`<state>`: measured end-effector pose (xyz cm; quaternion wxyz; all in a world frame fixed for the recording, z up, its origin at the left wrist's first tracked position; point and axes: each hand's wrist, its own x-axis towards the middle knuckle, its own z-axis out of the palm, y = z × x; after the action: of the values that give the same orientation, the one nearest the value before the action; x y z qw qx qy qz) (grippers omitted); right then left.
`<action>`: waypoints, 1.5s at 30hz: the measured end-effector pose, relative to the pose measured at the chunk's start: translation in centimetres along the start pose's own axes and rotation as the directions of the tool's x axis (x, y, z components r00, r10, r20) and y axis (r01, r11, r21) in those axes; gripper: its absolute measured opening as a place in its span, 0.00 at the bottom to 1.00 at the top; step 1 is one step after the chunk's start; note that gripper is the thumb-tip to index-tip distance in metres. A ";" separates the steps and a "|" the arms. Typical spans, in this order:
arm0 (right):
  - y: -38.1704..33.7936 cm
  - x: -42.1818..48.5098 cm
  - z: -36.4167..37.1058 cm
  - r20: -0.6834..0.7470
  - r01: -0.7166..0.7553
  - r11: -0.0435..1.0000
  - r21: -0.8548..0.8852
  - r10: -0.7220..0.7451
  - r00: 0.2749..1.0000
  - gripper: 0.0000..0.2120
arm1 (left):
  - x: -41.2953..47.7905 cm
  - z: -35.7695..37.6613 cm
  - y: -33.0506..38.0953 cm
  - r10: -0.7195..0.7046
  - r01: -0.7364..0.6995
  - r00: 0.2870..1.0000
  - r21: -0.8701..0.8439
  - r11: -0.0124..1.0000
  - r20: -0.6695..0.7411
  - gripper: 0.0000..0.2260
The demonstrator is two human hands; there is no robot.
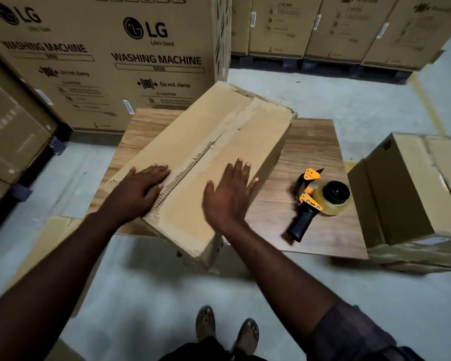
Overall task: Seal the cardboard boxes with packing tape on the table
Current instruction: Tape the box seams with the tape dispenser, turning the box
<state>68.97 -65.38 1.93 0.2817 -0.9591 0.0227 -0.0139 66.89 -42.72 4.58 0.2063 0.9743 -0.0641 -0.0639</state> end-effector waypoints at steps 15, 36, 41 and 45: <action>9.6 22.4 -7.5 0.282 0.091 0.902 -0.422 0.036 0.959 0.47 | -2.3 7.2 7.9 -0.323 0.351 0.932 0.188 0.917 -0.166 0.36; 10.1 14.5 -6.4 -0.069 -0.234 0.921 -0.312 0.224 0.972 0.46 | 2.6 -0.4 -5.5 -0.032 0.024 0.999 0.212 0.977 0.032 0.33; 10.0 9.6 -5.9 -0.158 -0.261 0.926 -0.271 0.225 0.961 0.46 | 5.6 -2.1 -9.0 0.042 -0.060 0.996 0.237 0.970 0.081 0.28; 9.8 6.9 -6.0 -0.178 -0.290 0.933 -0.212 0.255 0.950 0.45 | 7.9 -1.8 -9.1 -0.036 0.031 0.999 0.290 0.957 0.013 0.30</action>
<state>75.24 -77.26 1.79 0.1627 -0.9695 0.1781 -0.0427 75.83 -34.94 1.67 0.0598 0.9943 -0.0582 -0.0664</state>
